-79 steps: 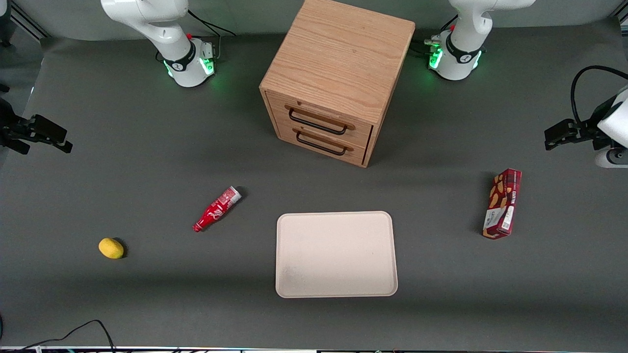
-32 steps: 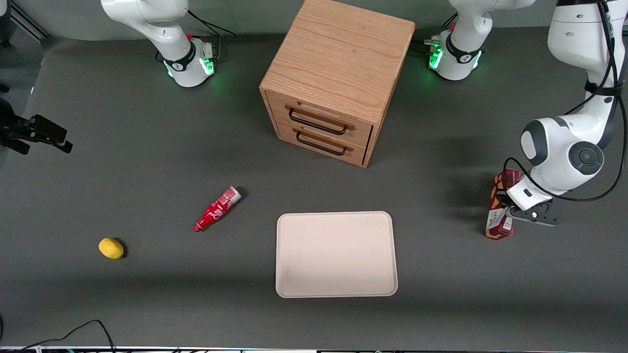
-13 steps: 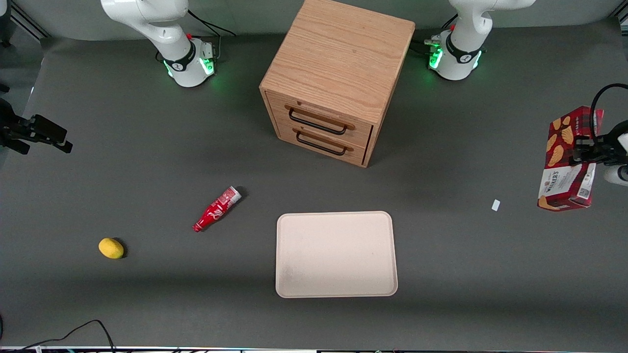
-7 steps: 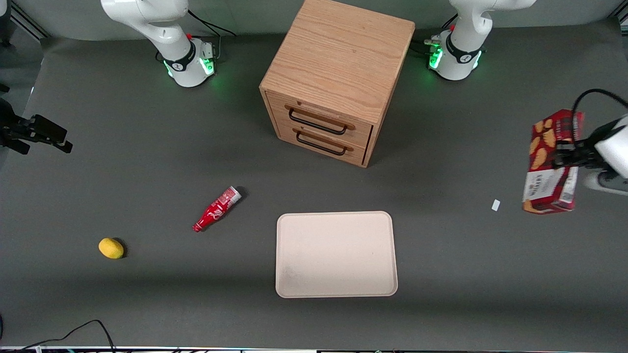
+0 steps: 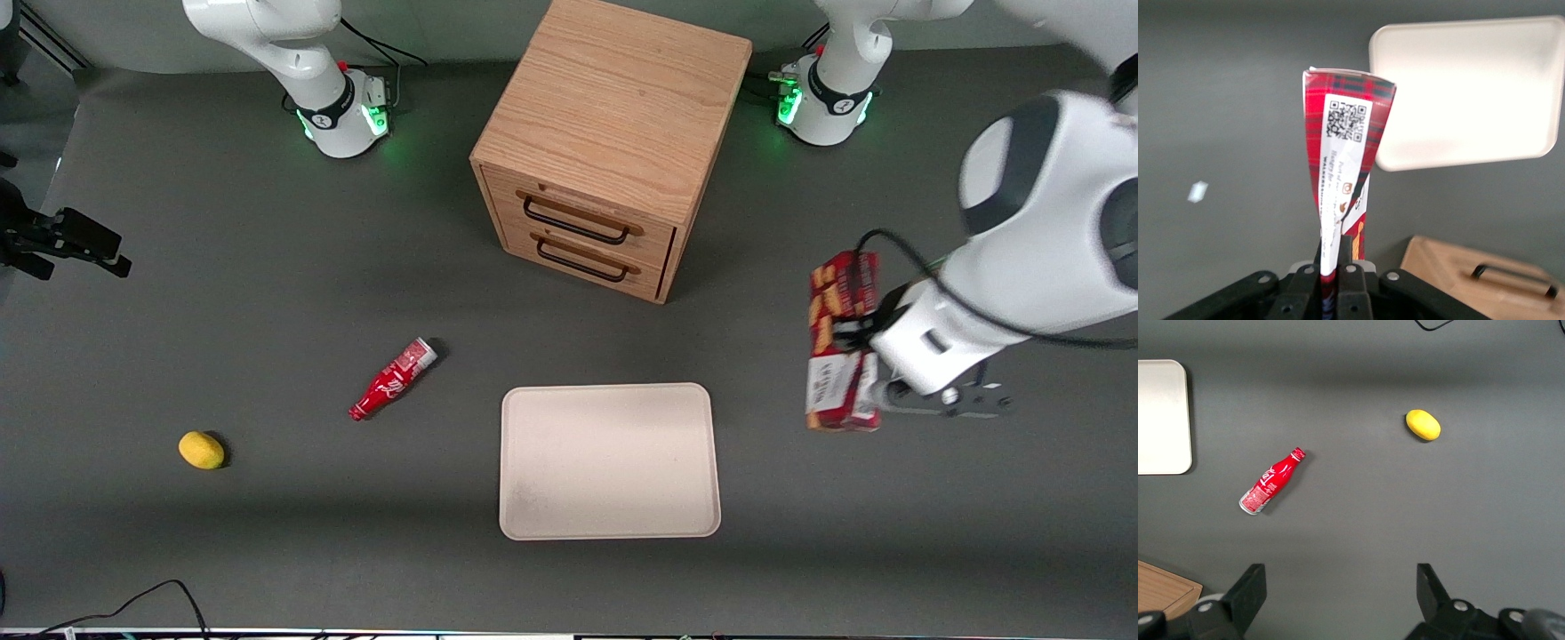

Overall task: Place red cookie box on tray
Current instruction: 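Carry the upright box over the cream tray with the left gripper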

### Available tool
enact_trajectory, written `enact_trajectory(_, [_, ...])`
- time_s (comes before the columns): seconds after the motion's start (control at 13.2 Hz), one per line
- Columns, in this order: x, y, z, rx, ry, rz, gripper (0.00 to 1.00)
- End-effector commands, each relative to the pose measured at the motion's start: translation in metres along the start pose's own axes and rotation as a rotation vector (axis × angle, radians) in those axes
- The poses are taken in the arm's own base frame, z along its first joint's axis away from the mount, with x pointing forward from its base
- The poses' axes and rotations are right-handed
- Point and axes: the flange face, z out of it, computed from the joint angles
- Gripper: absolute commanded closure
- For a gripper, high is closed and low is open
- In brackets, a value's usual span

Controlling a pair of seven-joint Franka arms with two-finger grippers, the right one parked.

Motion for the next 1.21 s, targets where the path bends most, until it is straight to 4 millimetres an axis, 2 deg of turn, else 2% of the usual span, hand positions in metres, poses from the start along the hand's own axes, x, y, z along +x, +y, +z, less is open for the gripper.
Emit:
enact_trajectory(0.0, [0.023, 0.066, 0.04, 0.02, 0.074, -0.053, 1.0])
enact_trajectory(0.08, [0.029, 0.086, 0.062, 0.027, 0.105, -0.059, 1.0])
enact_trajectory(0.23, [0.046, 0.105, 0.103, 0.012, 0.149, -0.076, 1.0])
enact_trajectory(0.38, [0.058, 0.111, 0.147, 0.047, 0.177, -0.069, 1.0])
enact_trajectory(0.61, [0.073, 0.106, 0.207, 0.121, 0.21, -0.054, 1.0])
enact_trajectory(0.83, [0.08, 0.104, 0.244, 0.121, 0.223, -0.095, 1.0])
enact_trajectory(1.06, [0.081, 0.107, 0.263, 0.111, 0.223, -0.132, 1.0])
enact_trajectory(1.14, [0.078, 0.114, 0.266, 0.109, 0.227, -0.128, 1.0])
